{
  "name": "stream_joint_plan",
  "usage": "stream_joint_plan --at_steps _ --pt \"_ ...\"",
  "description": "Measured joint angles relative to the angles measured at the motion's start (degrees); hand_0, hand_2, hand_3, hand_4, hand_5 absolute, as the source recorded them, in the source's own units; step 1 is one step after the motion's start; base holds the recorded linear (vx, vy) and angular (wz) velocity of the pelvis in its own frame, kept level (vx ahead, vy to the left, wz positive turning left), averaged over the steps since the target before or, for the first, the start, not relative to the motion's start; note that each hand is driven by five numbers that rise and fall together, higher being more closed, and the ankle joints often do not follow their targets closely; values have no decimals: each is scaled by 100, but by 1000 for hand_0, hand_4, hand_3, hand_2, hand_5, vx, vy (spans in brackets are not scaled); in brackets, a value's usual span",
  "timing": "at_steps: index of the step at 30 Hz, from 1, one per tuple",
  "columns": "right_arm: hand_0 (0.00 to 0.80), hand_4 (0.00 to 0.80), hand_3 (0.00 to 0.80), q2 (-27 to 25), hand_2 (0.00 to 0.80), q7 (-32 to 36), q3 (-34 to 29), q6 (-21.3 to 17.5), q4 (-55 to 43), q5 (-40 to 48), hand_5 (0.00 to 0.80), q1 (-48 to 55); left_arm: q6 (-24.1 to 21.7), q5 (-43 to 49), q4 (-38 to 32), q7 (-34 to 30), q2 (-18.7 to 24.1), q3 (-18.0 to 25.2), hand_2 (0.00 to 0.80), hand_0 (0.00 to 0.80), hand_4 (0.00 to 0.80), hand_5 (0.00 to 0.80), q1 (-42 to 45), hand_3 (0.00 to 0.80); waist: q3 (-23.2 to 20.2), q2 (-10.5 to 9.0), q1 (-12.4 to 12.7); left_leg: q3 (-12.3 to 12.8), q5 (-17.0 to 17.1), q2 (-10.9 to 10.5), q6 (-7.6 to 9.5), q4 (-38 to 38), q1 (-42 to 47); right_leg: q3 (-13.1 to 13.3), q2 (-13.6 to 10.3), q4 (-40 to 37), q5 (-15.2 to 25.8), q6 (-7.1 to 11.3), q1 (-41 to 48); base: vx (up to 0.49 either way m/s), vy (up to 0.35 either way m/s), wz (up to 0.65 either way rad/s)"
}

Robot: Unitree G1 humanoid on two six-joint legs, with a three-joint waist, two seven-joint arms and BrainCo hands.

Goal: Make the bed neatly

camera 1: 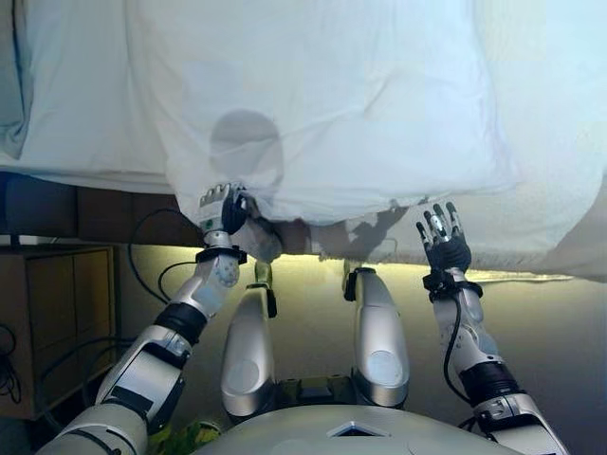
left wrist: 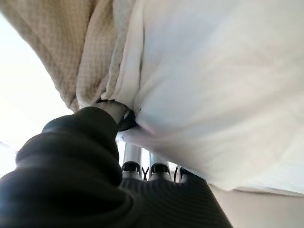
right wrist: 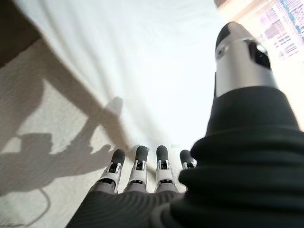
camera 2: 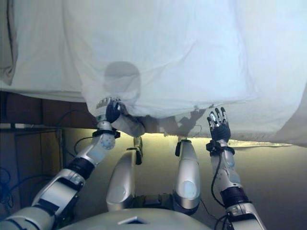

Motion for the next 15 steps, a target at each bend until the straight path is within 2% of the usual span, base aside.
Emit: stream_joint_plan --at_steps 9,15 --pt "0 0 0 225 0 245 -49 -59 444 -124 0 411 -569 -1299 819 -294 14 936 800 800 800 800 1146 800 -1127 -36 154 31 283 67 42 -1173 1031 -295 149 -1431 401 127 1219 156 37 4" --pt "0 0 0 225 0 419 -279 -34 661 -278 0 583 -650 -1700 1238 -442 32 1521 800 800 800 800 1539 800 -1421 -24 181 32 304 58 59 -1466 1407 -381 192 -1997 555 201 1746 91 48 2"
